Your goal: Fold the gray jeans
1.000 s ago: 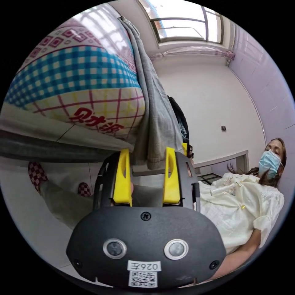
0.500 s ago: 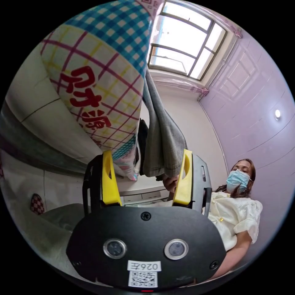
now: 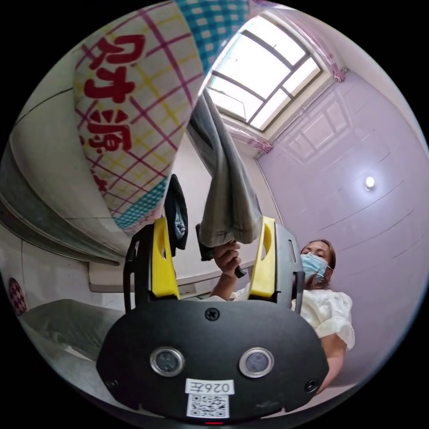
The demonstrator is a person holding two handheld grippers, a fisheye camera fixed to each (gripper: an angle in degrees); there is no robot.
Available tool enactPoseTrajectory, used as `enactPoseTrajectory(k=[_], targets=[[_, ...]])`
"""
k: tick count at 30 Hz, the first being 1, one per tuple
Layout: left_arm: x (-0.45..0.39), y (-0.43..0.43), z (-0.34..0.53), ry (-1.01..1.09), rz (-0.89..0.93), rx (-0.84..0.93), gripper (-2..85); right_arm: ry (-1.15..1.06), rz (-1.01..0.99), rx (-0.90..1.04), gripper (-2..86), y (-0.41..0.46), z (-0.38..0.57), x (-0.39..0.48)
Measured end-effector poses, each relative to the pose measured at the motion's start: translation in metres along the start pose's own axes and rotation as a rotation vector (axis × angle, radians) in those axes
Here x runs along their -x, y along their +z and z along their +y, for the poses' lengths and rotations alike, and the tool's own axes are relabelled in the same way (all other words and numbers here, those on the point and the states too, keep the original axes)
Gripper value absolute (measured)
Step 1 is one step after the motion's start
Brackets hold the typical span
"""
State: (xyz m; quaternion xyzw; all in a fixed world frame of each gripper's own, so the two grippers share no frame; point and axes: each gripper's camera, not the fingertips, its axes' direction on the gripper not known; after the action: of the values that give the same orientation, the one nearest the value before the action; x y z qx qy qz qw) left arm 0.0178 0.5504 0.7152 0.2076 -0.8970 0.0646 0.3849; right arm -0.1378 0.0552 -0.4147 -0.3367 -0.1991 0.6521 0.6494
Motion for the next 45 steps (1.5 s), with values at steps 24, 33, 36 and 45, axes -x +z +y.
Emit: enactPoseTrajectory(k=[24,33,36,45], targets=[[-0.097,0.064,0.002,0.081,-0.438,0.068,2.3,-0.133,0.352,0.109,-0.9,-0.007,0.053,-0.038],[-0.091,0.066,0.031,-0.082,-0.486,0.161,0.1,-0.035,0.539,0.175,-1.1,-0.014,0.111,-0.115],[-0.09,0.053,0.04,-0.133,-0.402,0.139,-0.1,0.028,0.411,0.094,-1.1,-0.016,0.138,-0.126],[-0.098,0.033,0.044,-0.194,-0.299,0.23,-0.4,0.16,0.217,-0.066,-1.0,-0.025,0.213,-0.161]])
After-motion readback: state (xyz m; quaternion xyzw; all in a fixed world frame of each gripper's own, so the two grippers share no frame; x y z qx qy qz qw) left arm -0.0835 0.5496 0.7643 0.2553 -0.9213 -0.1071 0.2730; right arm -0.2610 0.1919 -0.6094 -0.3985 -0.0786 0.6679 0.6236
